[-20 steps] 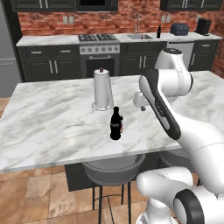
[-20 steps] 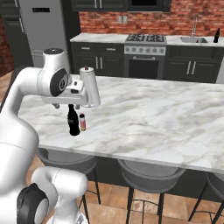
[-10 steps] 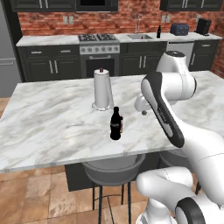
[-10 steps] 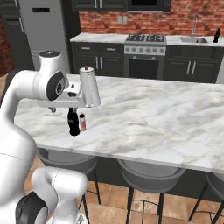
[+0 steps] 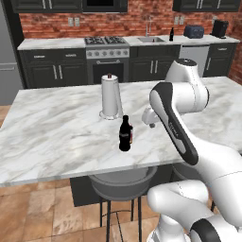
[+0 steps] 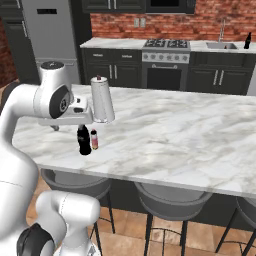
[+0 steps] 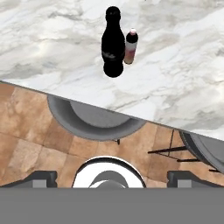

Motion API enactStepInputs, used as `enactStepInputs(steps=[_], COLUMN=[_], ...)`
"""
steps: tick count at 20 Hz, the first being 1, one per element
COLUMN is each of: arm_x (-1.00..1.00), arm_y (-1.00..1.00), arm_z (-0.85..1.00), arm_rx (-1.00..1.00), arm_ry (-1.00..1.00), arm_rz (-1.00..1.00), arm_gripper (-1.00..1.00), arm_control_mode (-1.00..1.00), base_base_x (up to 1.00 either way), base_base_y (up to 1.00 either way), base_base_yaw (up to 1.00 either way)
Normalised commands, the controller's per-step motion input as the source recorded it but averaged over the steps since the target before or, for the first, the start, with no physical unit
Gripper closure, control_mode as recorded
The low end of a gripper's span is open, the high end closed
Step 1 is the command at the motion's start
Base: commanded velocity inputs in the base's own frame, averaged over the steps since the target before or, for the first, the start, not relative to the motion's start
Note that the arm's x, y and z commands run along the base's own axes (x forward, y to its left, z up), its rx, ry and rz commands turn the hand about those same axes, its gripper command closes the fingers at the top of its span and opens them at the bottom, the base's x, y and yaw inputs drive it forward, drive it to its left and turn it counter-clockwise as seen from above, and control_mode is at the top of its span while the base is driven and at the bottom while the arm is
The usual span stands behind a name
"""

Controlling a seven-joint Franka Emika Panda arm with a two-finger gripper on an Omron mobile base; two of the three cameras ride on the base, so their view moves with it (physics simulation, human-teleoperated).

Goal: Place the large bottle from the dining counter next to the other large bottle outside the sink, and place the small bottle from the dining counter next to the other small bottle inside the sink.

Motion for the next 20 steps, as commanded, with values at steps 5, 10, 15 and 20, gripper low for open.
enactStepInputs(steps=[5, 10, 15, 20], arm_x=[0.0, -0.01, -0.01, 0.0], arm_y=[0.08, 0.05, 0.05, 0.06], arm_z=[-0.05, -0.03, -0.02, -0.01], arm_rx=[0.0, 0.0, 0.0, 0.0], arm_ry=[-0.04, -0.06, -0.06, -0.04], arm_rz=[0.07, 0.07, 0.07, 0.07], arm_gripper=[-1.0, -1.0, -1.0, -1.0], arm_control_mode=[-1.0, -1.0, -1.0, -1.0], base_base_x=[0.0, 0.0, 0.0, 0.0], base_base_y=[0.0, 0.0, 0.0, 0.0], base_base_yaw=[0.0, 0.0, 0.0, 0.0])
